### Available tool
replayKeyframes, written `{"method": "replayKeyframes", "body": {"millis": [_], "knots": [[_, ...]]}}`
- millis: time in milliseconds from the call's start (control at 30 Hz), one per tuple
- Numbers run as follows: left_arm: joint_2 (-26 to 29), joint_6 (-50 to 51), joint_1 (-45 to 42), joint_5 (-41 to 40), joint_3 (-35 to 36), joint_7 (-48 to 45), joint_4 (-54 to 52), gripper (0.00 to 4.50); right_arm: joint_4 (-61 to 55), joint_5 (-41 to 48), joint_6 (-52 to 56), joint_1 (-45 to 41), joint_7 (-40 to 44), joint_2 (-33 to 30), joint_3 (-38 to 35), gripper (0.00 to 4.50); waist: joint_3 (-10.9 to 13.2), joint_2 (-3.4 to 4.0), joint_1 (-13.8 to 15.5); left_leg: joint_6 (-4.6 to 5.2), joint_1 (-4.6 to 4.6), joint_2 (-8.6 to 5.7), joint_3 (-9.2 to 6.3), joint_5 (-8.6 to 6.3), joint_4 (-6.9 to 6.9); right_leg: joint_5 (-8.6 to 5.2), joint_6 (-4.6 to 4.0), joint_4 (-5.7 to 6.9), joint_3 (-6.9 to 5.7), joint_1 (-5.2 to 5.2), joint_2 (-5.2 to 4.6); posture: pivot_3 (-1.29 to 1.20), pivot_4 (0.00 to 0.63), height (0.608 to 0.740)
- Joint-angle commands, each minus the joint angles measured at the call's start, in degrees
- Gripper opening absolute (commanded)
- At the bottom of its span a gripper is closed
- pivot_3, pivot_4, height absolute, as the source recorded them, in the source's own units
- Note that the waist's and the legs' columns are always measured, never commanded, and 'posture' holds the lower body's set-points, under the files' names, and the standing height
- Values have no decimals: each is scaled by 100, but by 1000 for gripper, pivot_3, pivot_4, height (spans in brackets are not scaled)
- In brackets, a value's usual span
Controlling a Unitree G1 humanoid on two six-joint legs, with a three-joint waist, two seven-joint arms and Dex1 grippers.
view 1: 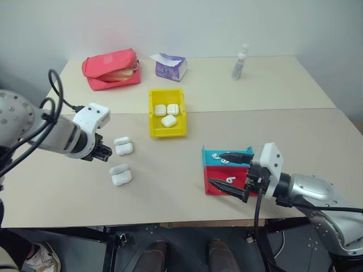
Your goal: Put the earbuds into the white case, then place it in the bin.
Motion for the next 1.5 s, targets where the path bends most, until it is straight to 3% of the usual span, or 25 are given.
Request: {"method": "replayKeyframes", "body": {"millis": [33,167,200,300,367,500,767,1167,1500], "knots": [[258,-234,286,911,690,-1438,-438,19,-53,-6,-184,-95,88,1,-69,4500,0,0,11,0,1,0,0,0,0,0,0,0,0,1,1,0,150,740],[303,-658,816,1669,1242,-2718,-827,19,-19,5,-196,-109,135,-20,-110,4500,0,0,18,1,0,2,1,-1,0,0,0,-15,-2,5,1,0,150,740],[251,-1175,1225,1937,1602,-3128,-1067,19,-19,4,-190,-116,138,-19,-115,4500,0,1,18,2,0,3,1,-1,0,0,0,-22,-1,4,1,0,150,740],[-328,-2551,2434,2541,2766,-3799,-1679,19,-26,5,-183,-110,148,-28,-141,4500,-1,3,24,3,2,10,4,-2,-7,1,-3,-31,1,3,0,0,150,740],[-612,-3197,2947,3004,3049,-4380,-1922,19,-41,21,-176,-92,152,-41,-163,4500,2,-3,25,3,-1,13,4,-3,-7,0,-6,-37,0,1,-3,0,150,740],[-284,-3545,3226,3416,2825,-6672,-1546,19,-104,40,-149,-51,128,-53,-173,4500,2,-3,24,13,-5,12,5,-8,-4,0,-7,-40,-3,1,-1,0,150,740],[703,-5680,4233,5624,2321,-9404,-1541,19,-196,38,-132,52,58,-40,-183,4500,2,1,12,49,1,15,14,-30,-14,-1,-8,-43,-3,3,1,0,150,740],[38,-6769,4503,7638,1602,-9250,-1077,19,-306,26,-98,126,-41,-75,-179,4500,2,1,16,67,0,16,14,-40,-6,0,-7,-33,-8,7,2,0,150,740],[-554,-6914,4128,8525,1136,-9102,-585,19,-382,59,-61,179,-96,-110,-196,4500,2,1,16,69,0,18,13,-41,0,0,-7,-31,-12,7,5,0,150,740]]}}
